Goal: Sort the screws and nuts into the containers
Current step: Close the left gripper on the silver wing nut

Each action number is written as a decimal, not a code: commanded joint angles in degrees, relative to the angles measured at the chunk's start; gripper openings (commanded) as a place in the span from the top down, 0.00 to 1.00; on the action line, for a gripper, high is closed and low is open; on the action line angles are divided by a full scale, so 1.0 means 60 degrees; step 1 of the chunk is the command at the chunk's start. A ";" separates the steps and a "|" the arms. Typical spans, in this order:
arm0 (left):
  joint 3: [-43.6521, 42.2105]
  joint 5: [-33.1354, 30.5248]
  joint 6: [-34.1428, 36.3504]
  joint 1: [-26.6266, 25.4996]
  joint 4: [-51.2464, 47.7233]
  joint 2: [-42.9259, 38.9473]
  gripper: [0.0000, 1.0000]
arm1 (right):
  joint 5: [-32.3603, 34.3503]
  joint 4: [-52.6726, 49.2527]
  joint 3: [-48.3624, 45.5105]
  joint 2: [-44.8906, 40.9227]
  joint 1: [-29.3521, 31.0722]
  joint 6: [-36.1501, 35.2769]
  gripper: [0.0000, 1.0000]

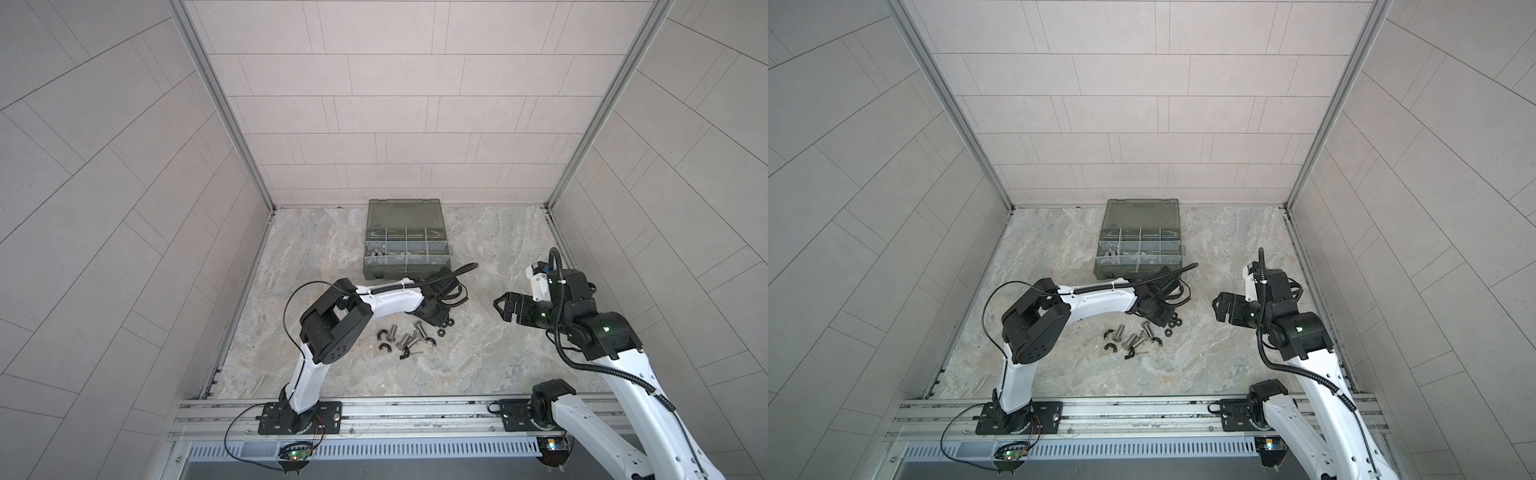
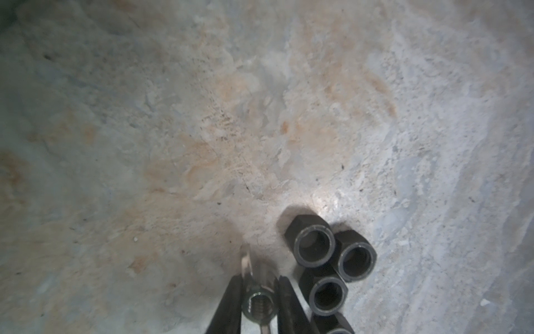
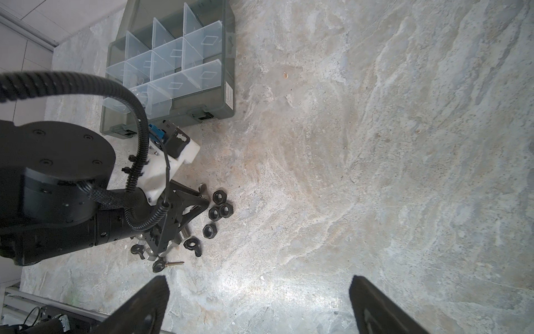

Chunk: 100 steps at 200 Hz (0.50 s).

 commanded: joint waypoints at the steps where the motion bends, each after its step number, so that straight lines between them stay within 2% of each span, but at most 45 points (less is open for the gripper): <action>1: 0.0086 -0.0092 0.0090 0.0090 -0.0484 -0.0139 0.83 | 0.0122 -0.0127 0.0208 -0.0008 -0.0043 -0.0058 0.01; 55: 0.0844 -0.0267 0.0581 0.0503 -0.1388 -0.0488 0.84 | 0.0263 -0.0059 0.0511 0.0318 -0.0039 -0.0051 0.01; 100: 0.1616 -0.0238 0.1090 0.1445 -0.2099 -0.0679 0.84 | 0.0161 0.0248 0.0891 0.0839 -0.0038 0.0070 0.01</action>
